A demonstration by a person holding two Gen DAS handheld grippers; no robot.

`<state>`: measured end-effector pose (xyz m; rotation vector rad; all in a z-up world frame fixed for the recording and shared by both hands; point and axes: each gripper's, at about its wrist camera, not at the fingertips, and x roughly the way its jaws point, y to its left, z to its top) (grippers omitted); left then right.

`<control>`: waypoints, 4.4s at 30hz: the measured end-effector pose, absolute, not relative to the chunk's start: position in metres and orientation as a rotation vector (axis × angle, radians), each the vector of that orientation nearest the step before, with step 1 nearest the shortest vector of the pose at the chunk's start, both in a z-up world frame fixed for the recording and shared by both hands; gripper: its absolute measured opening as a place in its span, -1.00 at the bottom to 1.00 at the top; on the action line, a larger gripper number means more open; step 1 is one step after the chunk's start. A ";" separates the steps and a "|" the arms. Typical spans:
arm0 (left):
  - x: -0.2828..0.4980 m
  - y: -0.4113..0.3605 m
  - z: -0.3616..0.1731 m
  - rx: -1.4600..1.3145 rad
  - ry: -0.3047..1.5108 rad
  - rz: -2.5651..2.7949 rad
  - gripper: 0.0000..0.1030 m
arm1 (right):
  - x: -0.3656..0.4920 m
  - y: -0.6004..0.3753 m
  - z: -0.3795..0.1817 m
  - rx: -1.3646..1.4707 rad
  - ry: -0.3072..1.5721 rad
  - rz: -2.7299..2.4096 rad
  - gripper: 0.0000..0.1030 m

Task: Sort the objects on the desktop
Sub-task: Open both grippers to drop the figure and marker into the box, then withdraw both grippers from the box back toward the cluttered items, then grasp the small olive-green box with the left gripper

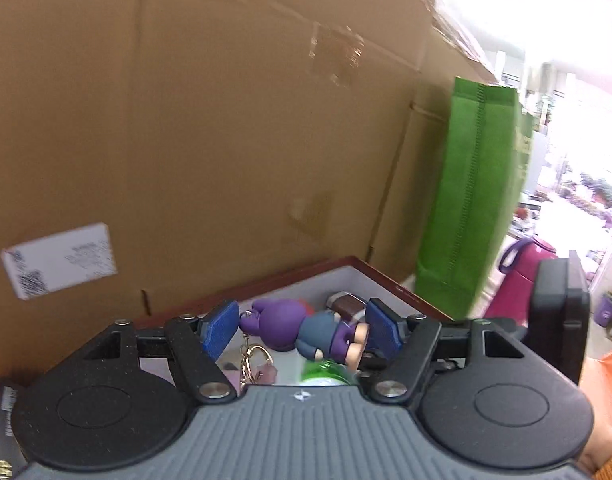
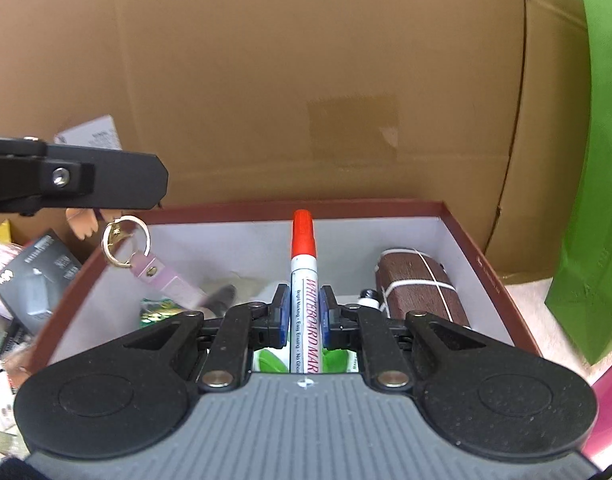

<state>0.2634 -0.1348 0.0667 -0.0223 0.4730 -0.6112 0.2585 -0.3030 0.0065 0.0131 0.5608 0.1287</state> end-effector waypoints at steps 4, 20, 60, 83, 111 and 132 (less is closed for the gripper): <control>0.256 -0.135 0.058 -0.014 0.466 -0.589 0.91 | 0.250 -0.300 0.004 -0.045 0.543 0.097 -0.06; 0.242 -0.142 0.046 0.031 0.502 -0.478 0.92 | 0.222 -0.293 0.008 -0.113 0.527 0.050 0.78; 0.081 -0.039 -0.002 -0.085 0.558 -0.304 0.92 | 0.076 -0.195 -0.021 -0.177 0.492 0.159 0.79; 0.086 0.052 -0.032 -0.293 0.608 -0.219 0.71 | 0.076 -0.110 -0.059 -0.222 0.601 0.440 0.77; 0.105 0.008 -0.038 -0.113 0.613 -0.459 0.27 | 0.106 -0.170 -0.068 -0.144 0.655 0.244 -0.46; 0.119 0.002 -0.052 -0.173 0.733 -0.532 -0.06 | 0.065 -0.139 -0.062 -0.207 0.619 0.485 0.15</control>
